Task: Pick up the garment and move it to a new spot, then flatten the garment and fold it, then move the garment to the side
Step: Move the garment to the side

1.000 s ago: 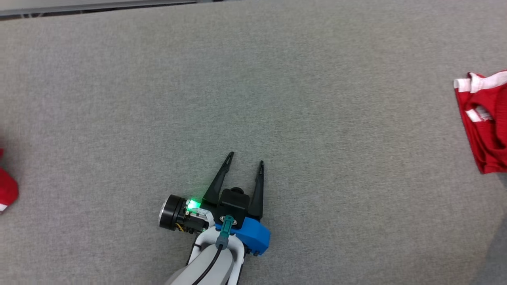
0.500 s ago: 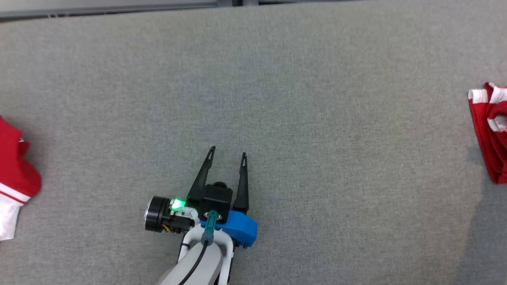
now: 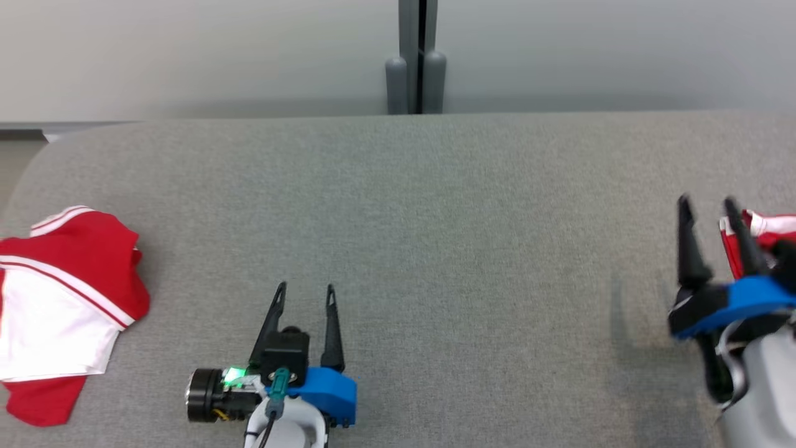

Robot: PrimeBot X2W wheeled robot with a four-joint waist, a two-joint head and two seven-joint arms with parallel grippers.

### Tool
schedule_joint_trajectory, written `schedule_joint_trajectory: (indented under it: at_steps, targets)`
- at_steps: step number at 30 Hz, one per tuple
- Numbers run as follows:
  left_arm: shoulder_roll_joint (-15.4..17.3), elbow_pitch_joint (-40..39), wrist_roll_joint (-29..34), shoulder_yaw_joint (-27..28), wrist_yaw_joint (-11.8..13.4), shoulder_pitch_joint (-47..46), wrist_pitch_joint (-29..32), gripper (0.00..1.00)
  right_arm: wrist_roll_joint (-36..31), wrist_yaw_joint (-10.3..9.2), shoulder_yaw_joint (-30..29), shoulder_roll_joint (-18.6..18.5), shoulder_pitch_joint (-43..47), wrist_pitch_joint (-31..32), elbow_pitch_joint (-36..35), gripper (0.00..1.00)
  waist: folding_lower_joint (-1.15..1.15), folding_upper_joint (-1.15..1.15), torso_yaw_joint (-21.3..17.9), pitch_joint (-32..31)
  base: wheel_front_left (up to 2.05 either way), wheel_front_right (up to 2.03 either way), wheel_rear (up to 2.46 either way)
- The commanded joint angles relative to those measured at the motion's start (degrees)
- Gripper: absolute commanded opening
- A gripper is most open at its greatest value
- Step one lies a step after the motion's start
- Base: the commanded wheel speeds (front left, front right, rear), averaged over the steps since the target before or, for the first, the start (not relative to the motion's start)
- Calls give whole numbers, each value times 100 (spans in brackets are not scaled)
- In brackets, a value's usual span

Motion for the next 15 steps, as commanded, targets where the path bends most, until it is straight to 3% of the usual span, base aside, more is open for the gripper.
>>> schedule_joint_trajectory:
  at_steps: [1, 6, 15]
  targets:
    - [11, 24, 60, 145, -47, 166, 0, 100, -129, 1, 114, 125, 295, -17, 1, 100, 1, 0, 16, -162, 0, 0, 0]
    - [11, 143, 93, 467, -159, 465, 0, 100, -329, 1, 323, 540, 896, -17, 61, 100, 1, 0, 112, -506, 0, 0, 0]
    - [9, 181, 210, 987, -327, 903, 0, 100, -497, 1, 430, 943, 1453, -17, -81, 100, 1, 0, 81, -976, 0, 0, 0]
